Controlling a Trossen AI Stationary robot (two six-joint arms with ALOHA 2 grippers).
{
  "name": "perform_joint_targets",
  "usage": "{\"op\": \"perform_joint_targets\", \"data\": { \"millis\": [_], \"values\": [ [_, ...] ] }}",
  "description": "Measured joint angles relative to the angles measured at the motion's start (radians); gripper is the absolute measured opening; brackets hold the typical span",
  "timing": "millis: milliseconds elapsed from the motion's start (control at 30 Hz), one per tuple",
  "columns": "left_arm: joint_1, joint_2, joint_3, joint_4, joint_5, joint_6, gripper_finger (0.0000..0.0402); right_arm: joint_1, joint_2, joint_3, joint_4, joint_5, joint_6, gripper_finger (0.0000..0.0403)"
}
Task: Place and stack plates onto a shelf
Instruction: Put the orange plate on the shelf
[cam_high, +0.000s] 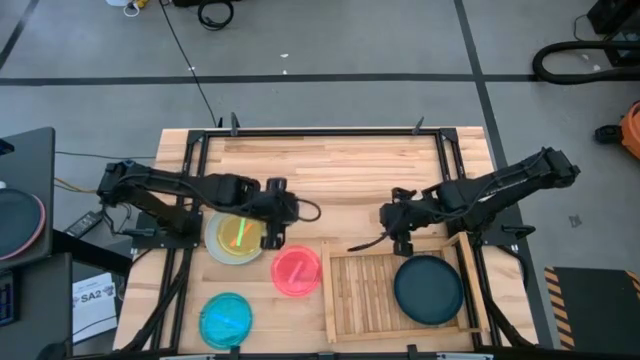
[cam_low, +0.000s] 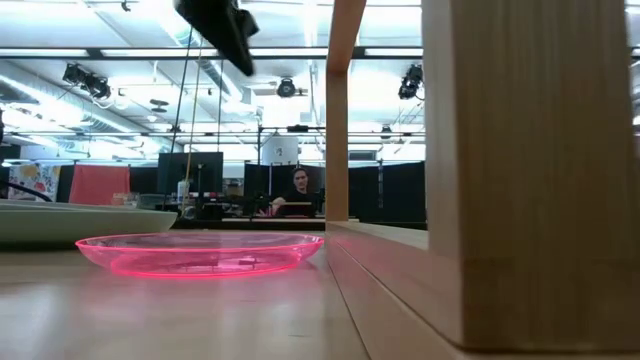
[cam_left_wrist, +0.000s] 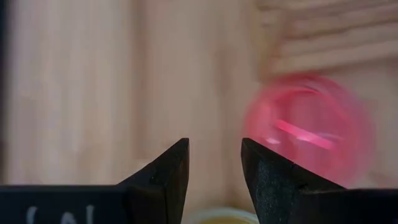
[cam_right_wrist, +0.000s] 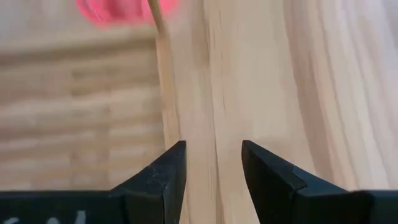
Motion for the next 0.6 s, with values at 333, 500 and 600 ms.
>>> {"op": "perform_joint_targets", "data": {
  "millis": [333,500,600],
  "values": [
    [-0.174,0.000,0.002,-0.268,0.074,-0.334,0.0153,-0.012,0.000,0.000,0.278,0.000,-0.049,0.0160],
    [-0.214,0.000,-0.007,-0.481,0.073,-0.492,0.0153,-0.012,0.000,0.000,0.330,-0.001,-0.049,0.0160],
    [-0.218,0.000,-0.047,-0.517,0.074,-0.557,0.0153,-0.012,0.000,0.000,0.342,0.000,-0.049,0.0160]
  ]
}}
